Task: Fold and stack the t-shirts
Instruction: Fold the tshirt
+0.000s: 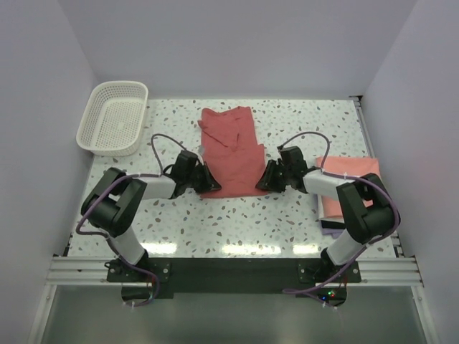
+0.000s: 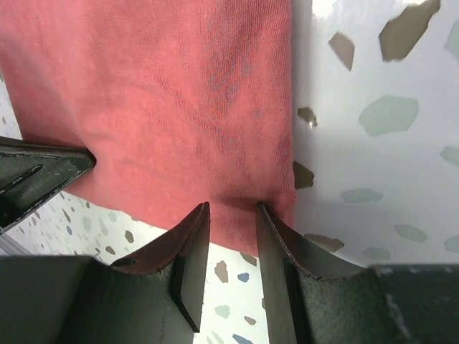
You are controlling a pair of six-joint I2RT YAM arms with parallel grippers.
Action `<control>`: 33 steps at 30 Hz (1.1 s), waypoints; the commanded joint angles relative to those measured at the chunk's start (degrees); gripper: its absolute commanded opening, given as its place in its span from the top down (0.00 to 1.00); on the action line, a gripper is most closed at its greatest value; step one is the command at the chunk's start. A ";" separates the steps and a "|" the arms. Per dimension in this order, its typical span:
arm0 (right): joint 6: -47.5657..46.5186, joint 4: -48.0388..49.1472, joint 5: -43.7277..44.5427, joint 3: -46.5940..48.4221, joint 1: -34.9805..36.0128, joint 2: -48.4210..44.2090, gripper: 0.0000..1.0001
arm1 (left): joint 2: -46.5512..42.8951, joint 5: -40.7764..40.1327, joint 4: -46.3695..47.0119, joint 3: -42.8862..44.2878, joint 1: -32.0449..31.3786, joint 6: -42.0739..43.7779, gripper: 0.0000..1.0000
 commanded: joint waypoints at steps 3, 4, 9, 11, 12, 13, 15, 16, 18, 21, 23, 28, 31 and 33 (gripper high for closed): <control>-0.42 -3.86 4.32 -7.58 2.32 -5.05 0.64 | -4.71 -5.63 -8.72 -5.96 -1.01 1.33 1.00; 0.10 -4.21 4.32 -8.47 2.59 -6.03 0.63 | -6.45 -5.63 -8.81 -6.66 -1.27 1.15 1.00; 2.48 -4.91 2.74 -16.10 4.34 -13.58 0.64 | -12.00 -7.47 -10.13 -12.72 -5.57 -1.65 1.00; 3.71 -5.88 2.65 -18.48 5.75 -18.15 0.63 | -14.90 -7.82 -10.04 -16.31 -8.03 -3.15 1.00; 4.76 -6.75 2.22 -20.58 6.36 -19.91 0.63 | -17.17 -8.00 -9.96 -17.47 -9.00 -4.99 1.00; 5.20 -7.29 1.86 -21.56 6.98 -22.88 0.63 | -18.41 -8.17 -9.96 -18.61 -11.01 -5.96 1.00; 6.69 -8.60 1.34 -24.63 7.95 -26.41 0.63 | -21.14 -8.61 -10.39 -21.87 -13.04 -8.77 1.00; 6.96 -10.61 1.25 -25.60 8.47 -28.34 0.63 | -24.02 -9.31 -10.83 -22.83 -14.79 -9.65 1.00; 7.66 -14.12 0.89 -27.97 8.74 -34.41 0.63 | -27.02 -9.93 -12.76 -24.95 -16.12 -11.50 1.00; 7.58 -18.61 0.36 -28.17 8.74 -43.02 0.62 | -33.00 -10.28 -16.80 -25.83 -16.48 -12.12 1.00; 7.06 -22.75 0.80 -26.50 8.74 -45.93 0.62 | -37.05 -11.51 -20.14 -24.09 -16.48 -12.04 1.00; 3.37 -24.61 2.73 -16.05 8.65 -46.91 0.59 | -40.75 -16.60 -28.39 -14.60 -15.87 -8.88 0.94; -0.76 -23.38 6.68 -7.88 8.65 -40.51 0.57 | -38.30 -18.02 -30.43 -6.52 -10.70 -4.66 0.84; -5.22 -23.20 10.80 0.61 8.57 -35.07 0.57 | -34.27 -15.05 -30.08 0.42 -5.43 -0.64 0.77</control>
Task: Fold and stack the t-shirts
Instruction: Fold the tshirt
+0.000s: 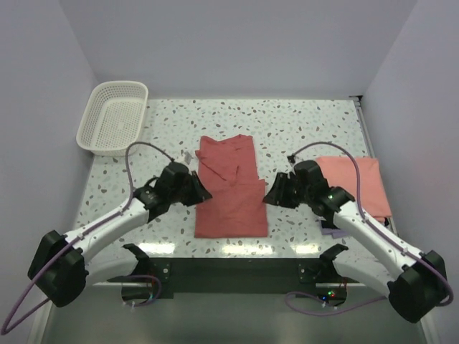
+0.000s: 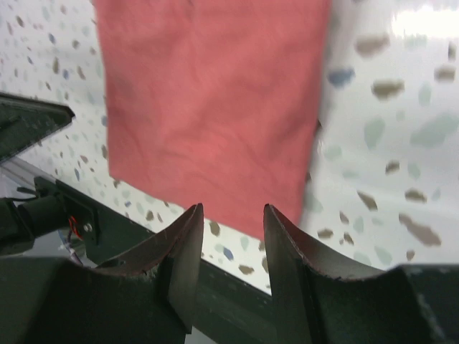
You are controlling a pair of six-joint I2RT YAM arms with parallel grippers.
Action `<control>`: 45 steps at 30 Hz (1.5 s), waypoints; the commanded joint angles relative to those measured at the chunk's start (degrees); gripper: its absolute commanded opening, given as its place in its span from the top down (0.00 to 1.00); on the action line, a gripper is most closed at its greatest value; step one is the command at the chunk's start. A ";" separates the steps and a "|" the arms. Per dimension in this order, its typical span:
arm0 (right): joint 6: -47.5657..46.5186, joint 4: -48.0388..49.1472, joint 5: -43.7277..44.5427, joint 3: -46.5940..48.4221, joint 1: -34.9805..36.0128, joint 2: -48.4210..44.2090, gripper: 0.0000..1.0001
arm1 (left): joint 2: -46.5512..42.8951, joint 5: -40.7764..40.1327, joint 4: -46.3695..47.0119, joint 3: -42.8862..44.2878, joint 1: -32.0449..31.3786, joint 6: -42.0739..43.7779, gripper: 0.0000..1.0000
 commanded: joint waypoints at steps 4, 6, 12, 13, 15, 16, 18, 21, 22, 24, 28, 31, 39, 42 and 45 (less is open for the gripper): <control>-12.68 0.73 13.65 24.39 -1.03 23.46 0.53 | 14.55 -8.86 -2.32 24.87 13.34 14.56 0.68; -15.40 1.60 16.72 32.21 -1.82 28.77 0.53 | 24.18 -14.77 -5.31 35.94 14.22 19.04 0.65; -19.10 1.87 18.40 49.62 -3.41 48.64 0.51 | 46.61 -15.06 -9.19 55.83 15.98 29.06 0.64; -19.37 1.44 18.41 51.73 -3.41 50.66 0.51 | 48.66 -15.06 -9.71 58.89 16.07 29.69 0.64; -20.25 0.03 17.79 57.79 -3.41 56.64 0.51 | 53.48 -16.11 -9.98 61.19 16.16 31.62 0.64; -20.51 0.20 17.62 59.20 -3.41 58.49 0.51 | 54.90 -16.20 -10.76 63.55 16.25 31.98 0.64; -21.13 -1.28 18.05 63.51 -3.41 63.13 0.51 | 58.24 -16.20 -11.30 65.33 16.51 33.30 0.63; -21.57 -2.25 18.67 67.56 -3.41 67.19 0.50 | 61.06 -15.24 -11.47 67.27 16.69 33.83 0.59; -21.57 -2.08 18.58 68.00 -3.41 67.81 0.50 | 61.59 -14.63 -11.13 67.53 16.77 33.83 0.58; -21.48 -1.47 18.58 68.71 -3.32 68.78 0.49 | 62.82 -14.18 -10.68 67.44 16.77 33.83 0.55; -21.48 -1.99 19.11 70.29 -3.32 71.68 0.49 | 64.23 -14.36 -10.33 67.36 16.86 33.65 0.55; -21.22 -1.64 18.94 70.12 -3.23 72.21 0.49 | 64.67 -15.23 -10.07 67.18 16.86 33.30 0.56; -21.48 -2.43 19.81 71.70 -2.97 75.20 0.49 | 66.69 -15.32 -9.28 67.62 17.13 33.04 0.58; -21.40 -2.61 19.81 72.14 -2.97 75.64 0.49 | 66.87 -15.67 -9.01 67.36 17.13 32.77 0.64; -21.31 -2.43 19.99 71.44 -2.97 75.21 0.53 | 66.44 -16.29 -8.93 67.09 17.04 32.68 0.77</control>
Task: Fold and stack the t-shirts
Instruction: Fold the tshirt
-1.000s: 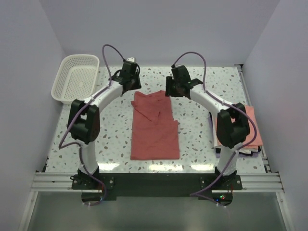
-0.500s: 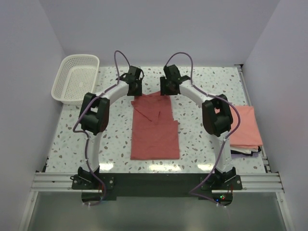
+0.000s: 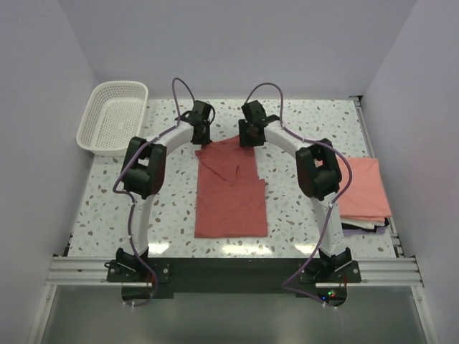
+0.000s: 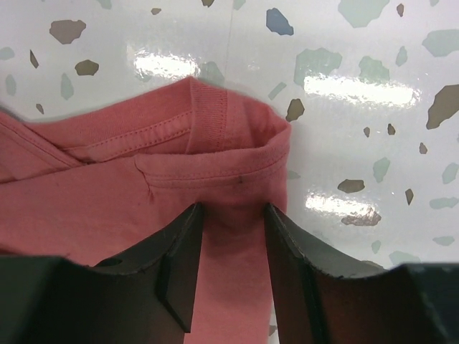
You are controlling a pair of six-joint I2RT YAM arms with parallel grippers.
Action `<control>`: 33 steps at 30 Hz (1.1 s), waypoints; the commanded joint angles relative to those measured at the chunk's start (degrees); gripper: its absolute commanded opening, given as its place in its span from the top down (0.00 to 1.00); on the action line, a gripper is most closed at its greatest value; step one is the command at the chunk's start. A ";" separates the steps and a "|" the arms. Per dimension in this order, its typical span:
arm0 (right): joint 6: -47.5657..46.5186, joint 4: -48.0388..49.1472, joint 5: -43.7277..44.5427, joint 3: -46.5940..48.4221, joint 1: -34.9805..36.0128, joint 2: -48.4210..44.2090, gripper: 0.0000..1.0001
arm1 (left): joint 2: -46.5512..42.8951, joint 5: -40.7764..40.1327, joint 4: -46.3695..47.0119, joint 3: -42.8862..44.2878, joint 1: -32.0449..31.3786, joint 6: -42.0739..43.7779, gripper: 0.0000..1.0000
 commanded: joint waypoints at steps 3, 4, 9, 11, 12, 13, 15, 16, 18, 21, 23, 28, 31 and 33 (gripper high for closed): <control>-0.56 0.17 2.37 0.83 0.31 -1.34 0.65 | -1.08 -2.81 1.41 0.84 0.71 0.56 0.87; -0.56 0.43 2.55 0.31 0.31 -2.39 0.70 | -1.35 -2.81 1.59 0.49 0.71 0.73 0.89; -1.18 -0.09 4.13 -0.23 0.13 -3.80 0.92 | -2.05 -3.16 1.77 0.23 0.80 0.91 1.00; -1.35 -0.36 4.66 -0.40 -0.21 -4.68 0.99 | -2.32 -3.42 1.85 -0.04 0.89 0.91 1.00; -1.35 -0.36 4.75 -0.57 -0.48 -4.94 1.00 | -2.49 -3.69 1.94 -0.21 0.89 0.99 1.00; -1.27 -0.27 4.75 -1.27 -0.66 -5.56 1.00 | -2.76 -3.69 2.03 -0.65 0.89 0.99 1.00; -0.92 0.60 4.22 -2.07 -1.18 -7.05 1.00 | -3.20 -3.43 2.55 -1.26 0.89 0.91 1.00; -1.00 0.96 3.70 -3.03 -1.36 -7.58 1.00 | -3.37 -3.08 2.82 -1.53 0.97 0.91 1.00; -1.09 2.27 2.03 -3.39 -1.54 -8.29 0.90 | -3.55 -2.29 3.43 -1.88 0.97 0.91 1.00; -1.00 2.89 0.53 -2.60 -1.45 -7.41 0.84 | -3.37 -2.02 3.44 -1.80 0.97 0.91 1.00; -1.18 2.81 -0.43 -1.55 -1.36 -6.45 0.76 | -3.37 -2.02 3.44 -1.97 0.97 0.99 1.00; -1.00 2.63 -1.23 -0.23 -1.36 -4.07 0.67 | -3.55 -2.11 3.44 -1.79 0.97 1.08 1.00; -0.65 2.80 -1.75 -0.14 -1.19 -3.28 0.67 | -3.29 -1.84 3.44 -1.53 1.06 1.17 1.00; -0.30 3.33 -2.02 -0.22 -0.92 -3.10 0.67 | -3.20 -1.76 3.35 -1.53 0.98 1.08 1.00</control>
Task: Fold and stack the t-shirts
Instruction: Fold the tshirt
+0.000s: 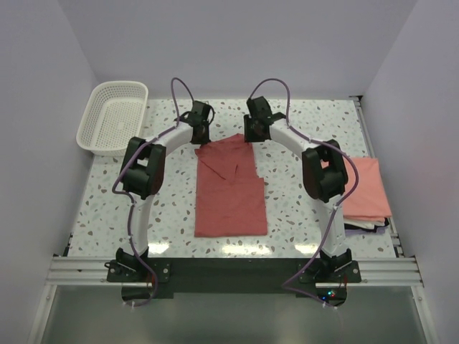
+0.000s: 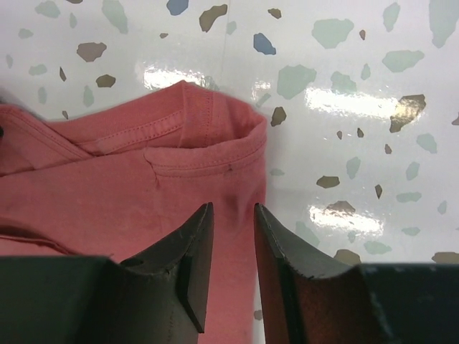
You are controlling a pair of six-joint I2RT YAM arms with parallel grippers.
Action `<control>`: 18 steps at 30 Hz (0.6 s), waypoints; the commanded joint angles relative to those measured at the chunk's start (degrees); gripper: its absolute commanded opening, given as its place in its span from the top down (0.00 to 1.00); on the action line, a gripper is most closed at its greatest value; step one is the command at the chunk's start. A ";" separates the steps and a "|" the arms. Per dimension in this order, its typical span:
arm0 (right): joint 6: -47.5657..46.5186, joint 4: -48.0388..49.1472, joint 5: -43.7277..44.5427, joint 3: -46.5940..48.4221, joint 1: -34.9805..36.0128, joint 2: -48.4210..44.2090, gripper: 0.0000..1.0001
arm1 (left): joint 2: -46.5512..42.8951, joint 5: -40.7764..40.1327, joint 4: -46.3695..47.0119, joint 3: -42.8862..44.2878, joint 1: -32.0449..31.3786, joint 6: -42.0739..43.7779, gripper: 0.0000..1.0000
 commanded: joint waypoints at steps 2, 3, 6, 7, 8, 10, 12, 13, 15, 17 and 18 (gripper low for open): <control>0.36 1.98 -1.47 2.97 0.72 2.10 0.66 | -2.43 -0.58 1.82 -0.20 0.98 1.08 1.00; 0.44 1.28 -1.56 3.41 0.81 2.63 0.66 | -2.34 -0.58 1.82 -0.28 0.98 1.00 1.00; 0.62 0.75 -1.21 4.11 0.98 3.60 0.66 | -2.43 -0.49 1.82 -0.20 0.98 1.00 1.00; 0.79 0.83 -0.95 4.03 0.98 3.69 0.66 | -2.34 -0.57 1.82 -0.20 0.98 1.00 1.00; 0.88 0.75 -0.60 4.11 0.98 3.86 0.67 | -2.34 -0.58 1.82 -0.28 0.98 1.08 1.00; 0.88 0.66 -0.24 4.03 0.98 3.78 0.69 | -2.43 -0.66 1.73 -0.28 0.98 1.17 1.00; 0.97 0.31 0.54 4.11 0.90 3.43 0.74 | -2.52 -0.92 1.64 -0.20 0.98 1.26 1.00; 0.97 0.13 0.98 4.11 0.98 3.16 0.81 | -2.52 -1.01 1.73 -0.28 0.98 1.26 1.00; 0.62 -0.83 2.73 4.46 0.90 2.46 0.88 | -2.69 -1.63 1.56 -0.29 0.98 1.35 1.00; 0.01 -1.45 3.97 4.64 0.90 1.41 0.98 | -3.13 -2.07 1.47 -0.37 1.06 1.61 1.00; -0.26 -2.06 4.85 4.55 0.72 0.88 1.00 | -3.31 -2.42 1.38 -0.55 1.06 1.61 1.00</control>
